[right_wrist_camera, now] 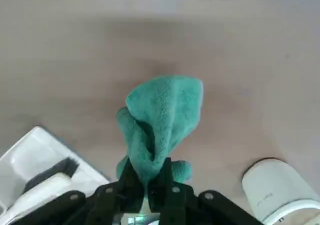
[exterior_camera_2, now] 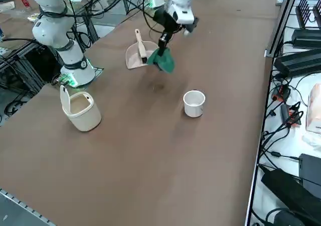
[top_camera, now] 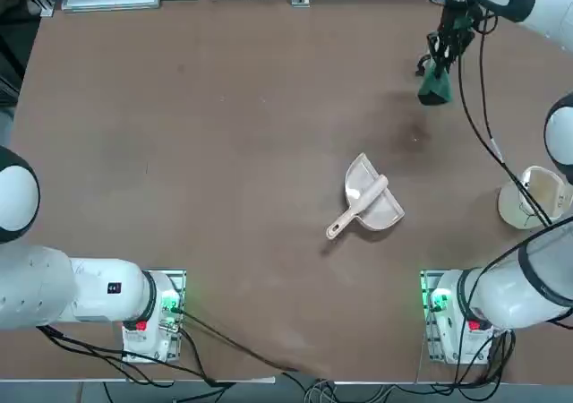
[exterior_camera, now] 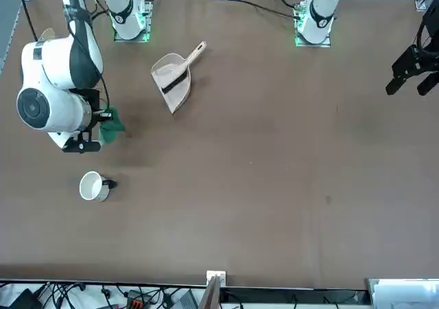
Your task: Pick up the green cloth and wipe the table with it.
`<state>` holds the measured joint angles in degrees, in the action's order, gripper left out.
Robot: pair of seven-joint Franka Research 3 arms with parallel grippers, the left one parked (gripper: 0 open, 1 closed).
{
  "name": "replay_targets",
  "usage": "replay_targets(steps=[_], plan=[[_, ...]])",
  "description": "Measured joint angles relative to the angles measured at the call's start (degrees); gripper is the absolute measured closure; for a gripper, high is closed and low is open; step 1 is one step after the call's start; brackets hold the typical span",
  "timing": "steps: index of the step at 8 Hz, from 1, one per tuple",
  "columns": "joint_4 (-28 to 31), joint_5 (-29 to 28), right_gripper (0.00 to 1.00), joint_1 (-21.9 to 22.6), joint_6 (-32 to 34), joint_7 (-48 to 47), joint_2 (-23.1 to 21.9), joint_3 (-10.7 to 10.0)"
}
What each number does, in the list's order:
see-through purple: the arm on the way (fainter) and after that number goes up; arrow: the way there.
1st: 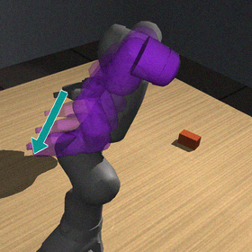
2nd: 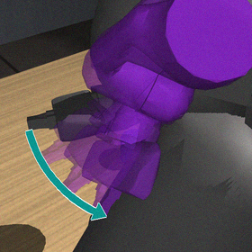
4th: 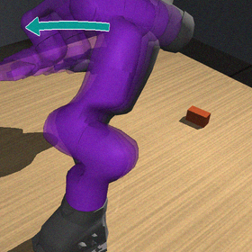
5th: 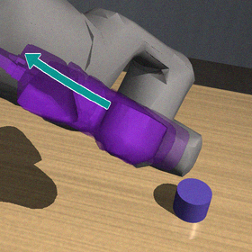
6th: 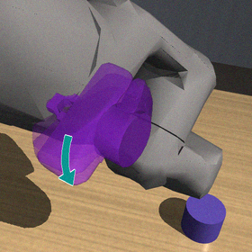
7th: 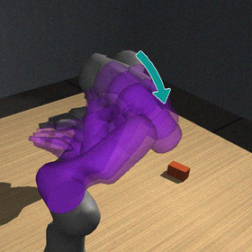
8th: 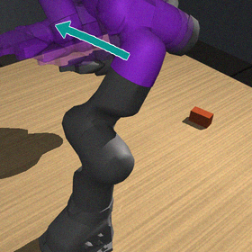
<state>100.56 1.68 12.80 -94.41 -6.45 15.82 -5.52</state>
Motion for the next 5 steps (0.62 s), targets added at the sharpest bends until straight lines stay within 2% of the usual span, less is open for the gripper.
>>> replay_targets(steps=[3,5], plan=[[10.7,0.3,0.93,-0.1,-12.0,0.0,-2.4,-1.7],[16.9,0.4,0.93,-0.6,-18.9,0.0,-3.1,-2.0]])
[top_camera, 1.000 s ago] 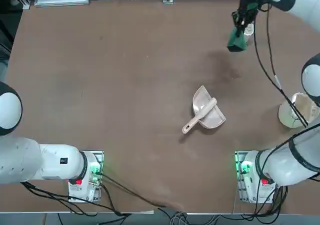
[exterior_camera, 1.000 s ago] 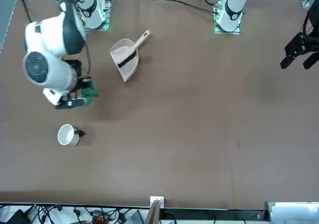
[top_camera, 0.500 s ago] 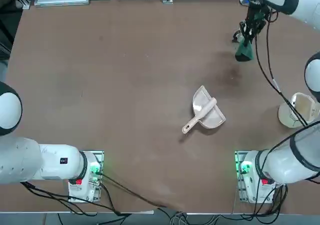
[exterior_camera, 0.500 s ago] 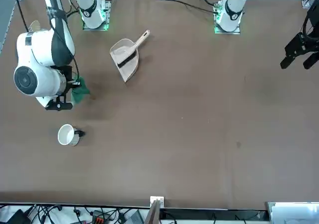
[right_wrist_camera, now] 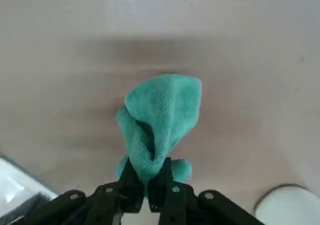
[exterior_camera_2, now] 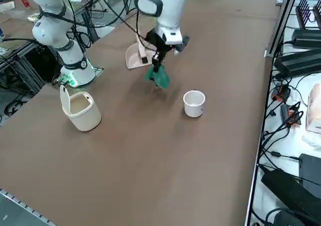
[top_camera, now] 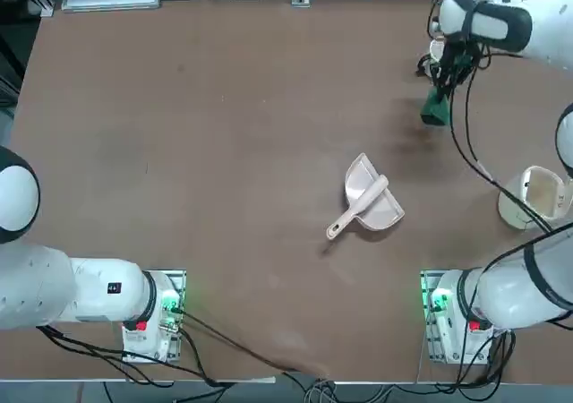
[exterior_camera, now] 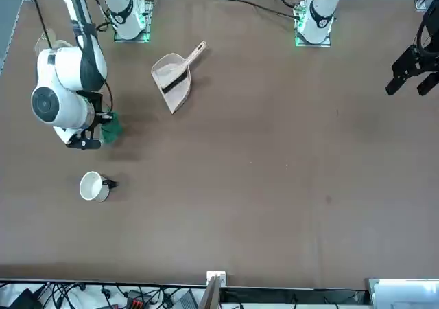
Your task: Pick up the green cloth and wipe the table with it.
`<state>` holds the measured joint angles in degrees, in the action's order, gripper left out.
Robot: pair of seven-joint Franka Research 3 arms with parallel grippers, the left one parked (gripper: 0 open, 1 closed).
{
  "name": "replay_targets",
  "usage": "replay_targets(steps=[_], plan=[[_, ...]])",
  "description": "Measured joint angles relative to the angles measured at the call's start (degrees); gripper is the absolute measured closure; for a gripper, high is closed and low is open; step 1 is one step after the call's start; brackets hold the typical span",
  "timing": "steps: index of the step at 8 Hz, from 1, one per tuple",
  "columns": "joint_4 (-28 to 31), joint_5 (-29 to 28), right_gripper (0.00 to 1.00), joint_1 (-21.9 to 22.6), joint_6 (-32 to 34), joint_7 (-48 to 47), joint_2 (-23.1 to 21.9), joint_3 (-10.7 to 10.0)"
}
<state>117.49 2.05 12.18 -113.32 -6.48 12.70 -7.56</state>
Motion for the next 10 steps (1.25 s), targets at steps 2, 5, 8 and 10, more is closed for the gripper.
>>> replay_targets(steps=[2,5,8,10], plan=[[4.6,0.0,0.93,-1.1,-5.2,0.0,-0.3,0.0],[11.2,0.0,0.93,-1.4,-15.6,-0.3,-0.3,0.0],[12.5,-0.6,0.93,-0.6,-19.8,-5.4,0.2,1.5],[11.9,-2.3,0.93,4.4,-20.9,-12.6,0.6,2.6]])
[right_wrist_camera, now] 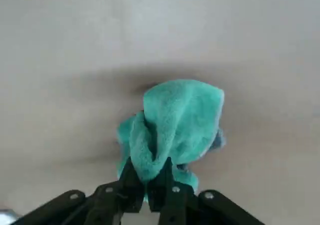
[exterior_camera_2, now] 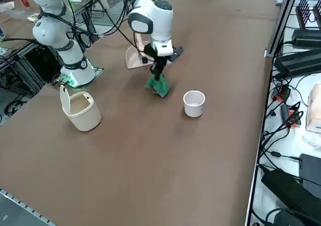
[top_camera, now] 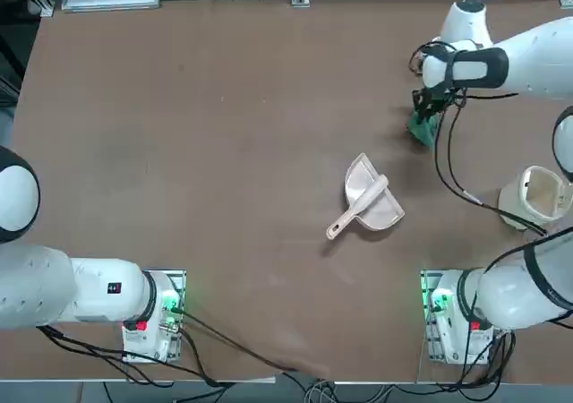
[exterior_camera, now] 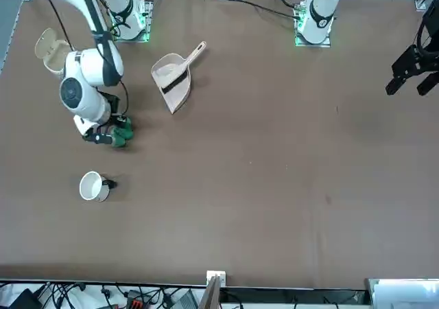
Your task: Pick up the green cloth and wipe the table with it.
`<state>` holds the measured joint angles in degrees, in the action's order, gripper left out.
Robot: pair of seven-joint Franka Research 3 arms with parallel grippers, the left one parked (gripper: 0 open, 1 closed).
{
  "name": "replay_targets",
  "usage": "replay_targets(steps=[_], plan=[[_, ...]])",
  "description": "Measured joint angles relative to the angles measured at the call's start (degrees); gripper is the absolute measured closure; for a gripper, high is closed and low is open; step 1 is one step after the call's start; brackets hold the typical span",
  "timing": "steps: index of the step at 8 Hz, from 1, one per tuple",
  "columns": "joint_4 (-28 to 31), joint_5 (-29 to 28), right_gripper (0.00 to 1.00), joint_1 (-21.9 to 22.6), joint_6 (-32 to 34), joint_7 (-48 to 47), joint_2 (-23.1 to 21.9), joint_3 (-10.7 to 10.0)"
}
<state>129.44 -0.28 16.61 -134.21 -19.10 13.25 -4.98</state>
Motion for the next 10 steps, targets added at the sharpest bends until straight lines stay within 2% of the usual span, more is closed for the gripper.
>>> replay_targets(steps=[2,4,5,8,10], plan=[[-1.8,-1.2,0.93,4.2,-0.1,-5.3,0.8,0.6],[-2.8,-2.2,0.93,3.9,0.0,-4.8,1.3,0.8],[-2.7,-2.3,0.93,2.6,0.1,-2.7,1.7,0.6],[-1.6,-2.2,0.93,-7.5,0.1,11.0,3.5,-0.1],[-0.5,-2.1,0.93,-12.1,0.3,17.8,3.6,-0.5]])
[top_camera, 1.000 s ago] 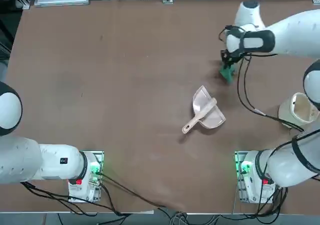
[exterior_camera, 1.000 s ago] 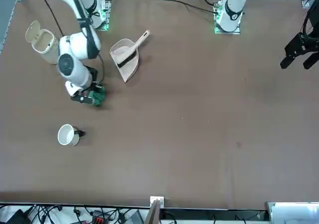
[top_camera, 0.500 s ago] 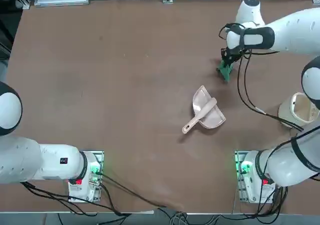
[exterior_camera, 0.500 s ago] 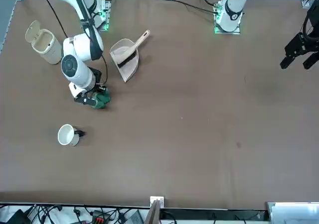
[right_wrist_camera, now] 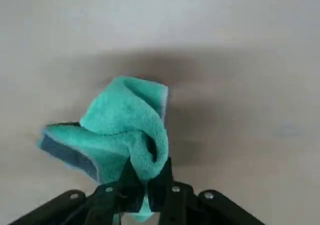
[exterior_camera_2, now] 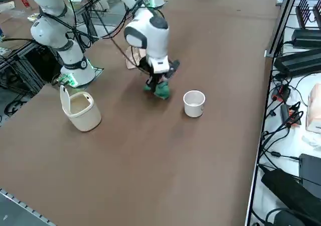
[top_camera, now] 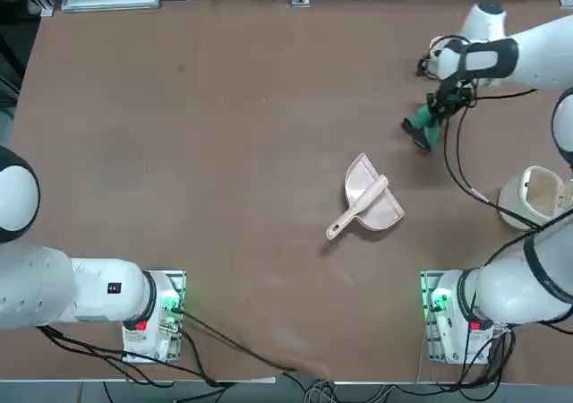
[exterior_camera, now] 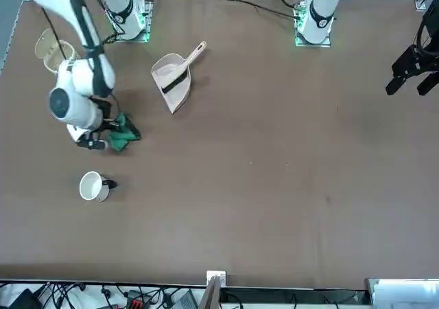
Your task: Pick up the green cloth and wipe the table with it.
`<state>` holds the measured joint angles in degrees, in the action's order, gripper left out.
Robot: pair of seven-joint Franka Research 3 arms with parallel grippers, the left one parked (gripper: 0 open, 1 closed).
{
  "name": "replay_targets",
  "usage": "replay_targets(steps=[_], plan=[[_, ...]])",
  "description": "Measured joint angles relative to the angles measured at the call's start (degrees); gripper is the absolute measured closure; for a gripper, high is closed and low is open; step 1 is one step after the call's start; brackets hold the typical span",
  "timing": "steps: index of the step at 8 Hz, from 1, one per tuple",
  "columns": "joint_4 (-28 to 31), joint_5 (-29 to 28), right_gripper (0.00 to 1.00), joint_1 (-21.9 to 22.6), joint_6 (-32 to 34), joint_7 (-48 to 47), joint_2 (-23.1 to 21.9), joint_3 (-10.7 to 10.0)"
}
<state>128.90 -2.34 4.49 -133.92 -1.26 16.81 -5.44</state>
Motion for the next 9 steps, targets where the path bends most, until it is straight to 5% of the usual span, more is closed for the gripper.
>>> replay_targets(steps=[4,6,9], plan=[[0.8,4.6,0.93,-3.1,2.4,5.2,-0.8,-2.8],[0.9,4.7,0.93,-2.9,2.4,3.4,-0.9,-2.5],[1.0,4.6,0.93,6.5,-0.4,-13.9,0.1,-1.1]])
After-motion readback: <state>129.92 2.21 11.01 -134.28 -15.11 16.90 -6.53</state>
